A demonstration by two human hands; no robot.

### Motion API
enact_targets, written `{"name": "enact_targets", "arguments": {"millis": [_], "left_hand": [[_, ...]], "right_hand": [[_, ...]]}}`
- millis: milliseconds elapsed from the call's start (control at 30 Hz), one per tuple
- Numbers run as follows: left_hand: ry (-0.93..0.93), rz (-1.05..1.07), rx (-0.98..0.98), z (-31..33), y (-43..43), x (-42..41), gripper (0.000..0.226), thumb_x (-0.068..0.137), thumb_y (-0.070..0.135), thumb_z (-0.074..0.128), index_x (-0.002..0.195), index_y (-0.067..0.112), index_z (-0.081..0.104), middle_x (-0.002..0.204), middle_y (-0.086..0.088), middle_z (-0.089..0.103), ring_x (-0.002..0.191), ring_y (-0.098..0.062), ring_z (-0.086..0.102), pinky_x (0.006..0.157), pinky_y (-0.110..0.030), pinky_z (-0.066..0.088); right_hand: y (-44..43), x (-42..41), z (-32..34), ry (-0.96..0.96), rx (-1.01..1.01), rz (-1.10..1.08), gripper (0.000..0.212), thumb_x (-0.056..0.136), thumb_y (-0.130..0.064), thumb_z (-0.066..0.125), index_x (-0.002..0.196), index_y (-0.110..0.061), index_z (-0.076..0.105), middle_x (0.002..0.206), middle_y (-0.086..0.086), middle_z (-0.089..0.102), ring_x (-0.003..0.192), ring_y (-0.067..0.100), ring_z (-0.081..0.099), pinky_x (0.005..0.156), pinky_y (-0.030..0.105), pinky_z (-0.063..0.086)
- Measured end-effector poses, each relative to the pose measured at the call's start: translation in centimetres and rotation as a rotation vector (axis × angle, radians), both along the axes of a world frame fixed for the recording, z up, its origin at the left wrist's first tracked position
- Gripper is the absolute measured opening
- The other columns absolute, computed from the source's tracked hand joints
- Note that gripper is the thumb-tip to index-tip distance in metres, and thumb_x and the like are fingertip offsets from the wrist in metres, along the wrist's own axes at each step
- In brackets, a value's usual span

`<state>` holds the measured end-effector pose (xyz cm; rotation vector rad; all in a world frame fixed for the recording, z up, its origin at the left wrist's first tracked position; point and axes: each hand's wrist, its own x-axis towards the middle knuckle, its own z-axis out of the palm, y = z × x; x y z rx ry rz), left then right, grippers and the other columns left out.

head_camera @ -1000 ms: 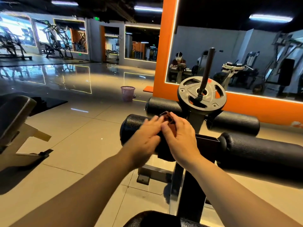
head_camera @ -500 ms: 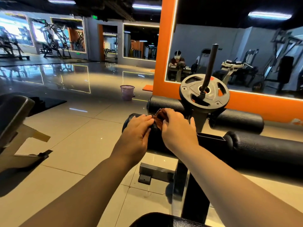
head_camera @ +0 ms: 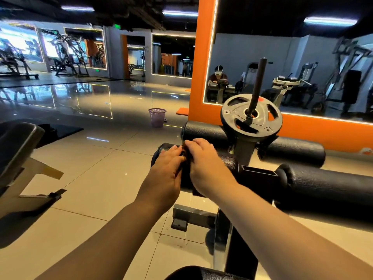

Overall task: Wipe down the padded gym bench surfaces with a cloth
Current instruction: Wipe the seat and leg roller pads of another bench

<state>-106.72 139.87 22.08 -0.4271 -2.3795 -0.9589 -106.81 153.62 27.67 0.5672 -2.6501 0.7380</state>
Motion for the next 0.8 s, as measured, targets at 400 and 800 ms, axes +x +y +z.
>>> {"name": "enact_targets", "arguments": {"millis": [400,800], "left_hand": [[-0.074,-0.043,-0.135,2.9,-0.3,-2.4,0.034,0.103,0.023,0.047,0.137,0.021,0.055,0.144,-0.001,0.053,0.136,-0.021,0.042,0.119,-0.044,0.03],[-0.011,-0.027,-0.188,3.4,-0.2,-5.4,0.028,0.1,0.023,0.046,0.111,0.018,0.072,0.11,-0.004,0.066,0.102,-0.022,0.057,0.09,-0.042,0.05]], "right_hand": [[2.4,1.6,-1.7,0.13,-0.014,-0.025,0.055,0.095,-0.004,0.054,0.145,-0.025,0.046,0.147,-0.004,0.04,0.139,0.022,0.033,0.12,0.041,0.029],[2.4,1.2,-1.1,0.086,0.024,0.011,0.058,0.097,-0.003,0.05,0.151,-0.023,0.04,0.152,-0.002,0.037,0.14,0.017,0.032,0.121,0.035,0.027]]}}
